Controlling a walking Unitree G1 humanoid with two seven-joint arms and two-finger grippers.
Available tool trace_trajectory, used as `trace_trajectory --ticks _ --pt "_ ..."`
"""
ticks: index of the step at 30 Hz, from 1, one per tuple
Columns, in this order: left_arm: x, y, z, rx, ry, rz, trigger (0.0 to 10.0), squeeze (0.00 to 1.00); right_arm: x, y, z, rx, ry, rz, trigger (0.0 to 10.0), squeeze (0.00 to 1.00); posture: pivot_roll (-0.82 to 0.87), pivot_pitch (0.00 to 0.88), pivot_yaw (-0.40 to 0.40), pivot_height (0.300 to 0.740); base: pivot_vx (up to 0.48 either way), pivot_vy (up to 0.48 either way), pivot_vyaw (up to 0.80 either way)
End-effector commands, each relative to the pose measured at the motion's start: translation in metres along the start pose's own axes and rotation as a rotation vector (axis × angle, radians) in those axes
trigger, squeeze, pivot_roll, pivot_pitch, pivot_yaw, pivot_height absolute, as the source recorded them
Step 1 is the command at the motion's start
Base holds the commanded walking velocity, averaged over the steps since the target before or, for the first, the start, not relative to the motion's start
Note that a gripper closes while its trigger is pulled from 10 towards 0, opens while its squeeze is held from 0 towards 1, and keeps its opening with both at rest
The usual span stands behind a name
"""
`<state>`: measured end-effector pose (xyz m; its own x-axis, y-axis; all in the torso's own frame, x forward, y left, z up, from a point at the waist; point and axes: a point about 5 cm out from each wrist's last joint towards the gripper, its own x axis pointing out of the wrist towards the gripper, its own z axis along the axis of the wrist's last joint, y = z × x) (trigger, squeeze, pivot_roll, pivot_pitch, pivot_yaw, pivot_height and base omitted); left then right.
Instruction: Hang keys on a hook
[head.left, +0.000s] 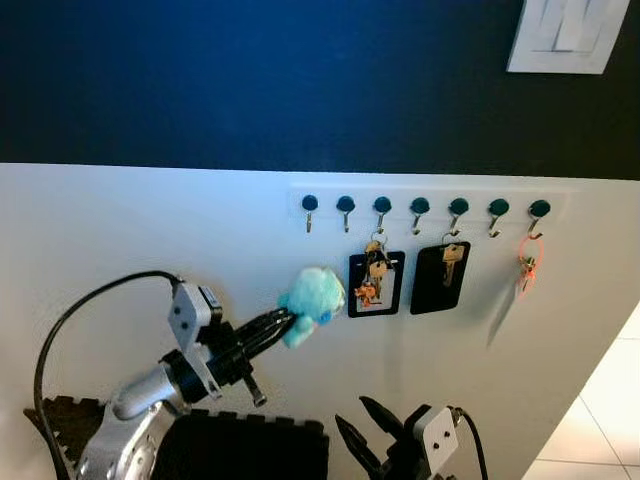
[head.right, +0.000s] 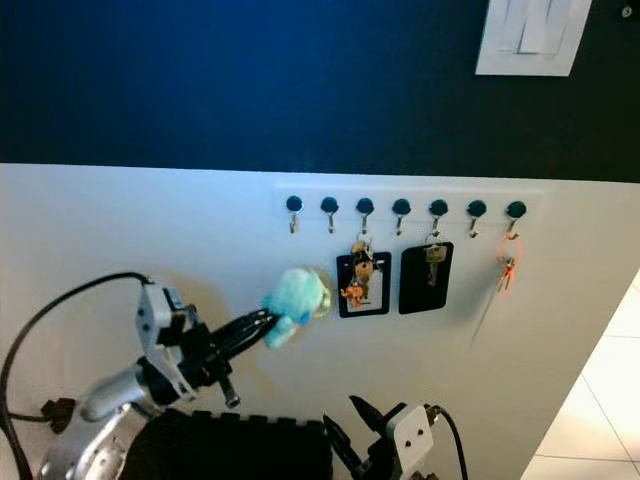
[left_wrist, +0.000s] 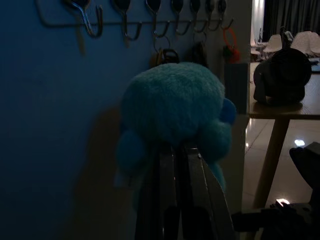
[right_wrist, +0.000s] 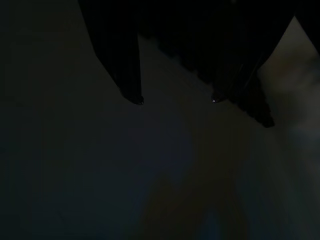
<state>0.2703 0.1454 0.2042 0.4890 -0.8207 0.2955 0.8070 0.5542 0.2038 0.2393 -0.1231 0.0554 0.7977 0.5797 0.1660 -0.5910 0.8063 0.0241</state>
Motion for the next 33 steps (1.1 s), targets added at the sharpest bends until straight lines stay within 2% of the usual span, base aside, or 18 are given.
trace_trajectory --ticks 1,6,10,13,15,20,23,33 --pt "-0.001 0.002 0.007 0.005 -0.004 -0.018 10.0 0.00 0.002 -0.001 0.003 0.010 -0.010 -0.011 10.0 0.00 0.05 0.043 0.007 0.740 0.000 0.000 0.00" --pt "0.007 0.008 0.026 0.018 -0.081 -0.006 10.0 0.00 0.007 -0.003 0.007 0.006 -0.027 -0.015 10.0 0.00 0.05 0.045 0.003 0.740 0.000 0.000 0.00" --pt "0.013 0.009 0.034 0.024 -0.106 -0.016 10.0 0.00 0.009 -0.003 0.009 0.008 -0.028 -0.018 10.0 0.00 0.05 0.046 0.004 0.740 0.000 0.000 0.00" --pt "0.019 0.006 0.033 0.018 -0.104 -0.056 10.0 0.00 0.010 -0.003 0.009 0.009 -0.029 -0.020 10.0 0.00 0.05 0.046 0.006 0.740 0.000 0.000 0.00" --pt "0.030 0.001 0.033 -0.006 -0.117 -0.106 10.0 0.00 0.013 -0.004 0.011 0.005 -0.035 -0.019 10.0 0.00 0.05 0.048 0.011 0.740 0.000 0.000 0.00" --pt "0.035 -0.003 0.033 -0.023 -0.120 -0.134 10.0 0.00 0.014 -0.004 0.012 0.004 -0.038 -0.021 10.0 0.00 0.05 0.048 0.011 0.740 0.000 0.000 0.00" --pt "0.041 -0.009 0.029 -0.029 -0.091 -0.187 10.0 0.00 0.014 -0.005 0.013 0.003 -0.040 -0.024 10.0 0.00 0.05 0.048 0.016 0.740 0.000 0.000 0.00" --pt "0.055 -0.004 0.030 0.021 -0.122 -0.156 10.0 0.00 0.017 -0.005 0.014 0.003 -0.047 -0.029 10.0 0.00 0.04 0.046 0.024 0.740 0.000 0.000 0.00"
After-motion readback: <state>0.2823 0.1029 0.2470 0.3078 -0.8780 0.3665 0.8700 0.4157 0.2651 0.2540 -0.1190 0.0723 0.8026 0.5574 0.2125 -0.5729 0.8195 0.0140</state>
